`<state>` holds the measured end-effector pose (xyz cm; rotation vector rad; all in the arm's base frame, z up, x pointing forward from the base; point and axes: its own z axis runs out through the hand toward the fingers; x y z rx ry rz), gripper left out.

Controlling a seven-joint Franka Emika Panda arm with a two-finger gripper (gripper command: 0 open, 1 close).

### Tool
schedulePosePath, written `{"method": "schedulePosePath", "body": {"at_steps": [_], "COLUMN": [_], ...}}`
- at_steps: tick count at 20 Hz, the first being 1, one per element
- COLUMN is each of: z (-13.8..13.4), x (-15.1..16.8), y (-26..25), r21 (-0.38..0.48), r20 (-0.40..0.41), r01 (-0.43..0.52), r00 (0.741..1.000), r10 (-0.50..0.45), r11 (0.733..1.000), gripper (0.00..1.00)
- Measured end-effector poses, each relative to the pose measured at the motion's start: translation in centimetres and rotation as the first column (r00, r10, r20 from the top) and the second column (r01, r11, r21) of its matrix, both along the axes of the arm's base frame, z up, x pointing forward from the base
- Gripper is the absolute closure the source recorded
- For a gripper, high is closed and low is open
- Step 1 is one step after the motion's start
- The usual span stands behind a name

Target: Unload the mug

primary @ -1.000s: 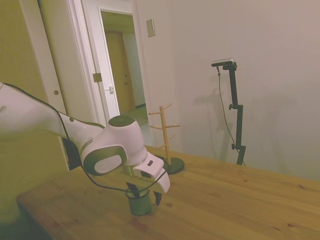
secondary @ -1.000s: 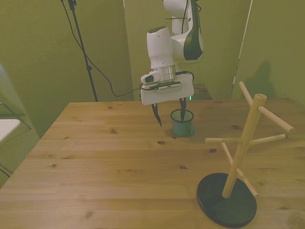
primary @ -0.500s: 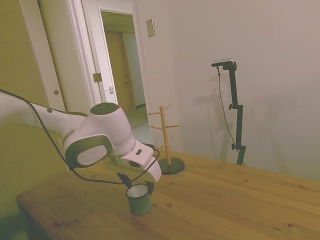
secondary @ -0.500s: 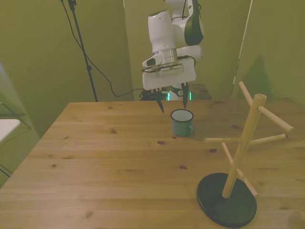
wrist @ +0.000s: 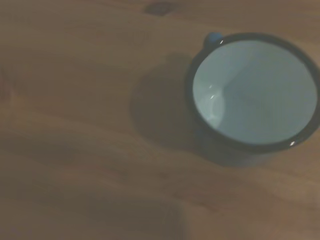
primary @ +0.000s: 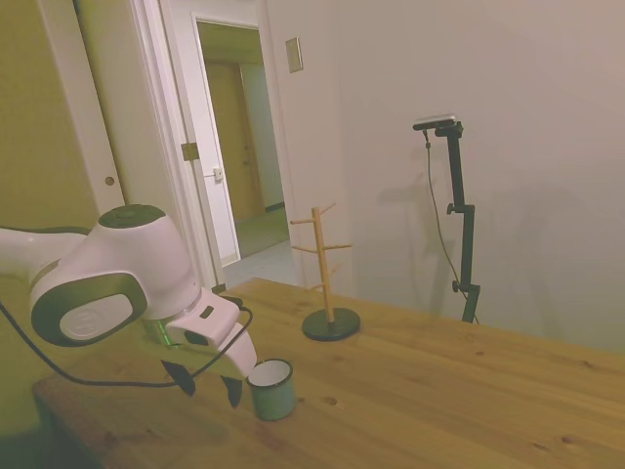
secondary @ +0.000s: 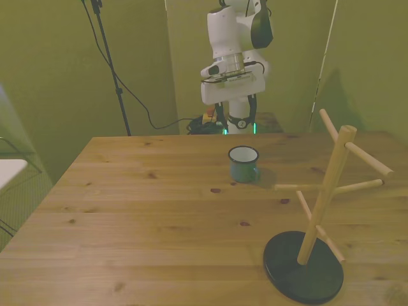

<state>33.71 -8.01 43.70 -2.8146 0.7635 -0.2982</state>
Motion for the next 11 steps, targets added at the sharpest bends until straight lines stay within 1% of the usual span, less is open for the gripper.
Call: {"method": "schedulePosePath", "body": {"at_steps": [2,5,8,11], "z": [0.1,-0.1,0.6,2.2], "x": [-0.4,-1.2,-1.4,-1.7], "y": [0.7,2.5,4.2,5.5], "r21": [-0.014,-0.031,-0.050,-0.062], "r20": [-0.043,-0.139,-0.171,-0.180], "r01": [-0.005,0.015,0.030,0.052], "r00": [0.999,0.990,0.985,0.982], "r10": [0.005,-0.019,-0.038,-0.062], "r11": [1.000,0.999,0.998,0.997], "gripper": [0.00,0.00,0.00,0.00]}}
